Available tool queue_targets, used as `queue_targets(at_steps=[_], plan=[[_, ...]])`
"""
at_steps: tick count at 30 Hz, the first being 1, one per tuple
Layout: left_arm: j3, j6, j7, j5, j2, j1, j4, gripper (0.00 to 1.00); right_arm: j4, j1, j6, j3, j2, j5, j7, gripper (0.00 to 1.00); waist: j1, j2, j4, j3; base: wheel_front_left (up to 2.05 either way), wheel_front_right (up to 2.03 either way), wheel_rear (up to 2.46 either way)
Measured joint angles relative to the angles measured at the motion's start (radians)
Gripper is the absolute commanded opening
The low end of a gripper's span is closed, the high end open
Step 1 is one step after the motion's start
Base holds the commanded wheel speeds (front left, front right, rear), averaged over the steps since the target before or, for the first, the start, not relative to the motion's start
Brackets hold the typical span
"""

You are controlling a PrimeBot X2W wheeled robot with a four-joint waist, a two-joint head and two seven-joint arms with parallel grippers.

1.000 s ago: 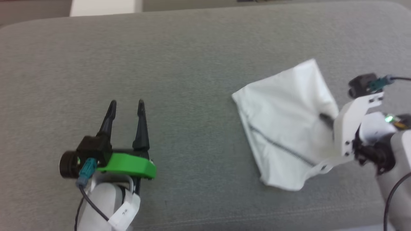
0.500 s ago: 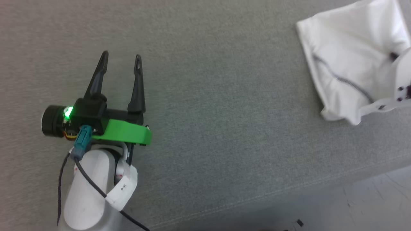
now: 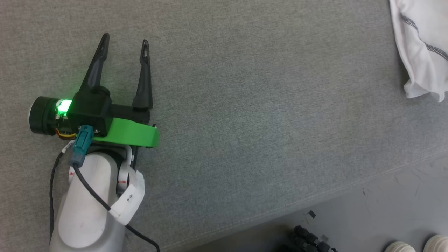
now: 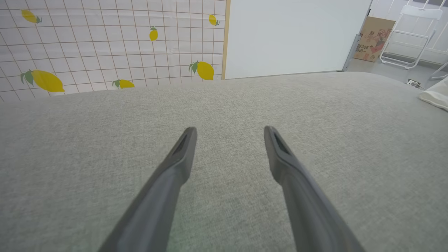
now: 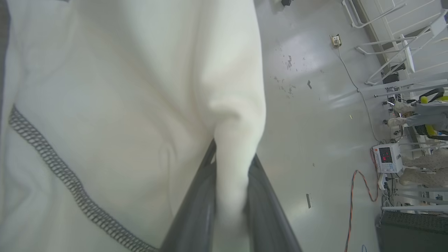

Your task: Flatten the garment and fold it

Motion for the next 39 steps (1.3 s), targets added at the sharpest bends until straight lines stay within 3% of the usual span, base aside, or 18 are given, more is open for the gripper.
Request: queue_targets(at_steps=[3,4,5,6,14,22,31,39], plan=[[-0.002,0.002,0.000,0.000,0.000,0.001,-0.003,1.00,0.028,-0.005,0.000,-0.044,0.008,-0.040,-0.020,0.00,0.0000,0.0000,0.011,0.002,0.00,0.00,0.00],[-0.002,0.002,-0.002,-0.003,-0.001,0.001,-0.002,1.00,0.035,-0.006,0.000,-0.058,0.010,-0.058,-0.026,0.32,0.0000,0.0000,0.014,-0.001,0.00,0.00,0.00],[-0.002,0.004,-0.005,-0.004,-0.001,0.001,0.001,1.00,0.040,-0.006,0.000,-0.066,0.012,-0.071,-0.033,0.81,0.0000,0.0000,0.017,-0.005,0.00,0.00,0.00],[-0.003,0.009,-0.010,-0.005,-0.001,0.002,0.004,1.00,0.044,-0.007,0.000,-0.077,0.012,-0.085,-0.041,1.00,-0.0001,0.0000,0.020,-0.012,0.00,0.00,0.00],[0.011,0.019,-0.072,-0.068,-0.030,0.049,0.090,1.00,0.045,0.011,0.000,-0.122,0.009,-0.124,-0.151,1.00,-0.0001,0.0000,0.048,-0.107,0.00,0.00,0.00],[0.013,0.013,-0.103,-0.143,-0.062,0.140,0.174,1.00,-0.001,0.114,0.000,-0.006,0.051,0.036,-0.353,1.00,-0.0002,0.0000,0.087,-0.252,0.00,0.00,0.00],[0.004,-0.002,-0.111,-0.203,-0.085,0.181,0.215,1.00,-0.283,0.356,0.000,0.168,0.094,0.291,-0.477,1.00,-0.0003,0.0000,0.158,-0.402,0.00,0.00,0.00],[-0.004,-0.003,-0.111,-0.208,-0.093,0.220,0.221,1.00,-0.584,0.617,0.000,0.160,0.145,0.371,-0.495,1.00,-0.0002,0.0000,0.241,-0.477,0.00,0.00,0.00]])
